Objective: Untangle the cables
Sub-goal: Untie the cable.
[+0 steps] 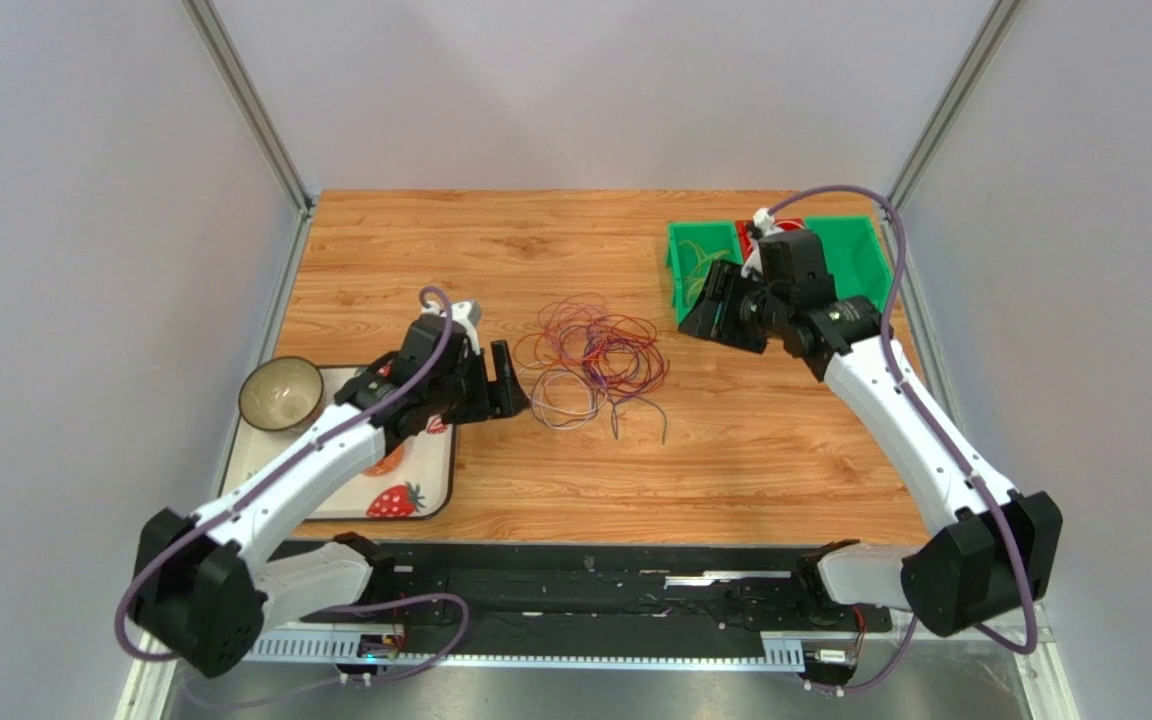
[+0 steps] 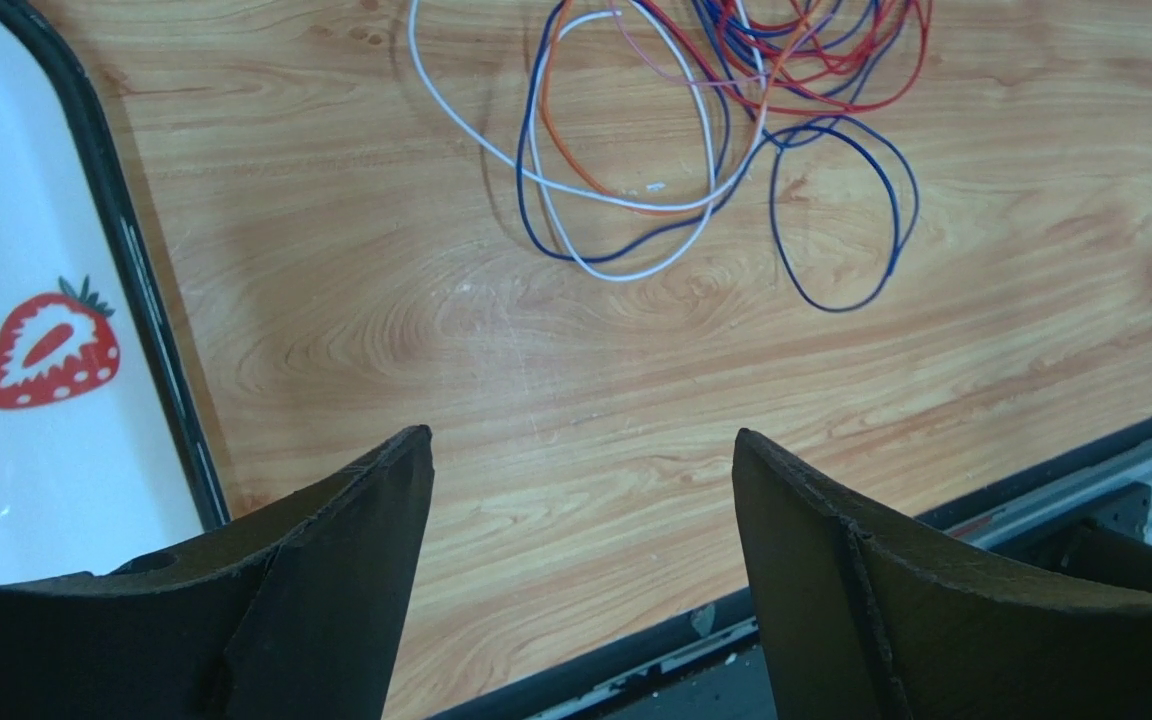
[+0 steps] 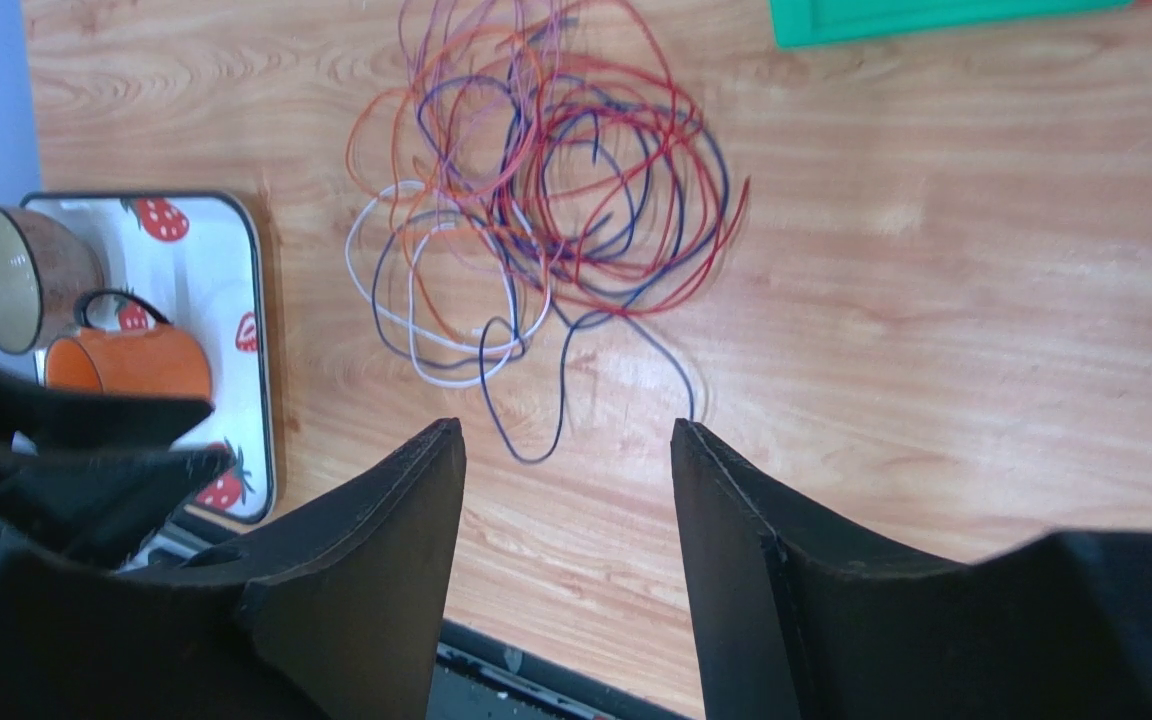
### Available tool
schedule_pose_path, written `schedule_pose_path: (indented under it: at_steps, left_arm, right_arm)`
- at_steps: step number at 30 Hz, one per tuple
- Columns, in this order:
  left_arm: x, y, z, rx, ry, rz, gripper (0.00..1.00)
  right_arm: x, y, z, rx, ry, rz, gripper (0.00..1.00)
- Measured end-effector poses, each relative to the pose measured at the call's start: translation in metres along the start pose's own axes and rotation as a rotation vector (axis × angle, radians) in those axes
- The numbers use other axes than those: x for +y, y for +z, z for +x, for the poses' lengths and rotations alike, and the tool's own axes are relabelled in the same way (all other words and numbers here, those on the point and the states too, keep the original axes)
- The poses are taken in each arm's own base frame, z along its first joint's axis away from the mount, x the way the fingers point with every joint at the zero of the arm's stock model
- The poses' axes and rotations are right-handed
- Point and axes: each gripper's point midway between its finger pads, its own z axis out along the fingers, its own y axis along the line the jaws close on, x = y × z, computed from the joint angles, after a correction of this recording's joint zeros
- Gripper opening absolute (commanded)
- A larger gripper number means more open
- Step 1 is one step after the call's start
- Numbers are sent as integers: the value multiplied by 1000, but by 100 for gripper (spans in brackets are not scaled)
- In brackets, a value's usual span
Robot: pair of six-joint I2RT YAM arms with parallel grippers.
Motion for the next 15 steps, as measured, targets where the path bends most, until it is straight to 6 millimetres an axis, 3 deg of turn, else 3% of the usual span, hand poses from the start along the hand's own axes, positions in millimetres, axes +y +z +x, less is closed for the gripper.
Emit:
schedule_pose_path:
  at_steps: [6,11,15]
  left_arm:
    - [-10,33,-27,21,7,-37,76]
    - [-23,58,-57,6,60,-38,67]
    - [-24,85,-63,38,103,-45,66]
  right_arm:
    - [2,-3,41,31,18,-23,57]
    - [2,10,74,85,12,-23,57]
    - [-9,21,111,156,9,-8,57]
